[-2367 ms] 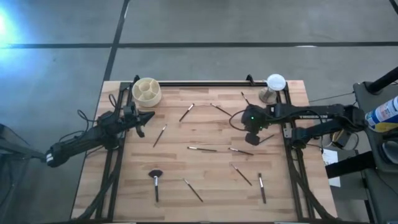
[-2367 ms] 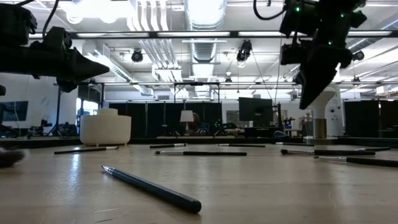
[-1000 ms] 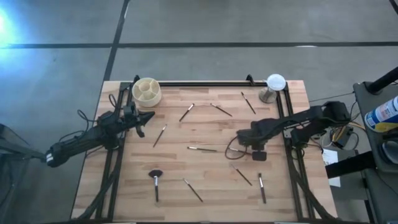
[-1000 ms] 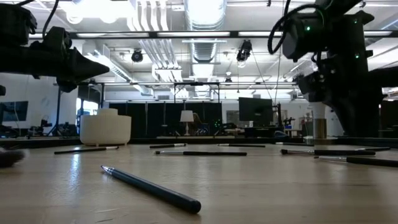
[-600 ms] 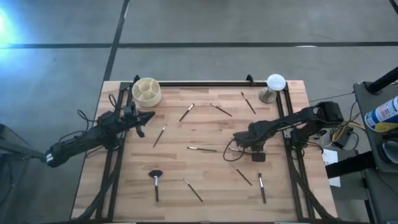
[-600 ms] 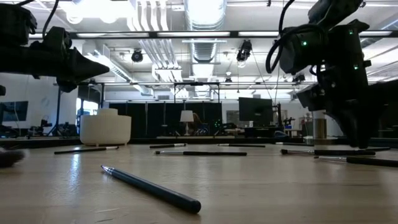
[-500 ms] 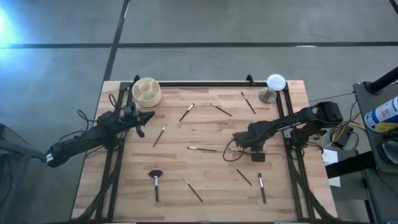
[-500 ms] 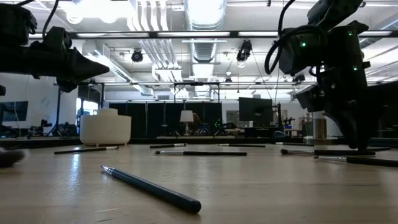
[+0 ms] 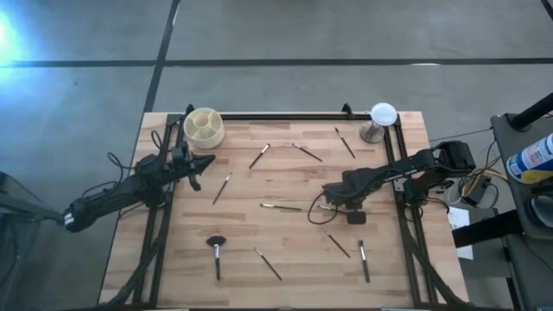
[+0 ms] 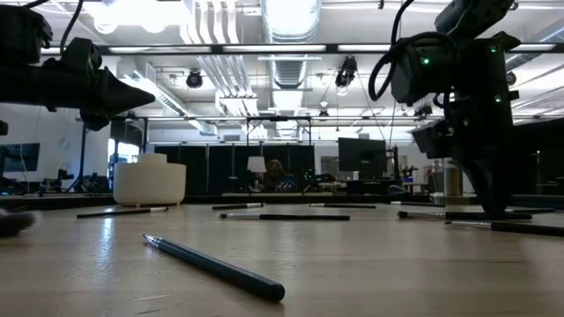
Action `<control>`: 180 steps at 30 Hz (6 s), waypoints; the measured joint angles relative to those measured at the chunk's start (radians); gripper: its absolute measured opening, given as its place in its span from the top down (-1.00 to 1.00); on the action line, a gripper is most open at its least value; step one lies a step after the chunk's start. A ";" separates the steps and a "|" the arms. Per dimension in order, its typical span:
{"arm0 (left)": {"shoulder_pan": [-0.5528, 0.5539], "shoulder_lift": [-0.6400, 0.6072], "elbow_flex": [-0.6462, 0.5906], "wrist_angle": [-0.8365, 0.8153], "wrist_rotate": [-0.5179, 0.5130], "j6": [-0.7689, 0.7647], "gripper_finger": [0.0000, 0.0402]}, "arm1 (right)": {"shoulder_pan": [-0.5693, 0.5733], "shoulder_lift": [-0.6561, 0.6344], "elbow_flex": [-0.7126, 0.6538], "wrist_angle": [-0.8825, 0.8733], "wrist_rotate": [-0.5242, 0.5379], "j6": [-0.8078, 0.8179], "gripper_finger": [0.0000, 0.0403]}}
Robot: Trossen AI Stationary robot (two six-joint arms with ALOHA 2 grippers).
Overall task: Put items in baskets/containers
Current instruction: Put the eyeshadow brush into the organizer
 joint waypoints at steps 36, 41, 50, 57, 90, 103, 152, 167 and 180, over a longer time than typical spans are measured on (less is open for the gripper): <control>0.000 0.000 0.000 0.000 0.000 0.000 1.00 | -0.030 -0.234 0.155 0.110 0.152 -0.075 0.96; 0.000 0.000 0.000 0.001 0.000 0.000 1.00 | -0.028 -0.269 0.200 0.191 0.151 -0.094 0.96; 0.000 0.001 0.000 0.008 0.000 0.000 1.00 | -0.029 -0.272 0.206 0.340 0.148 -0.084 0.96; 0.000 0.001 -0.001 0.012 0.000 -0.006 1.00 | -0.035 -0.229 0.196 0.427 0.149 -0.030 0.96; -0.216 0.468 -0.001 0.457 0.156 0.041 1.00 | -0.046 -0.144 0.134 0.682 0.208 0.192 0.96; -0.348 0.739 0.029 0.678 0.125 0.028 1.00 | -0.041 -0.146 0.043 0.797 0.239 0.302 0.96; -0.434 1.519 0.395 0.963 -0.039 0.058 0.42 | -0.019 0.087 0.218 1.007 0.158 0.243 0.96; -0.423 1.616 0.485 1.005 -0.065 0.083 0.42 | 0.001 0.083 0.218 1.032 0.148 0.240 0.96; -0.419 1.613 0.479 1.020 -0.060 0.112 0.66 | 0.009 0.083 0.217 1.052 0.148 0.235 0.96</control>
